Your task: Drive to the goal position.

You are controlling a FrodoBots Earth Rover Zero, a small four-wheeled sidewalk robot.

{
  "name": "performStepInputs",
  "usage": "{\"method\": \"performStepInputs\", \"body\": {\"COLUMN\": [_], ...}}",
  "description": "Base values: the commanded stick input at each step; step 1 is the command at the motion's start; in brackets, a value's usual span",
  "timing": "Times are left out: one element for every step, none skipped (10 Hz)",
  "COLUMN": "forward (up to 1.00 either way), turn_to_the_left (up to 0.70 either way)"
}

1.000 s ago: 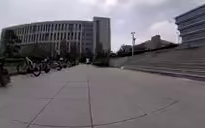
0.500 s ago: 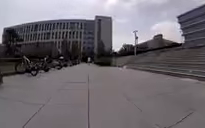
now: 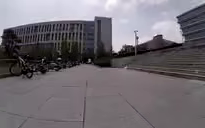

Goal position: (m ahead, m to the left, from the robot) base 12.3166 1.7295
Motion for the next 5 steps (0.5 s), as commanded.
{"method": "performStepInputs", "body": {"forward": [0.70,0.70,0.70,0.70,0.70], "turn_to_the_left": [0.00,0.00,0.00,0.00,0.00]}}
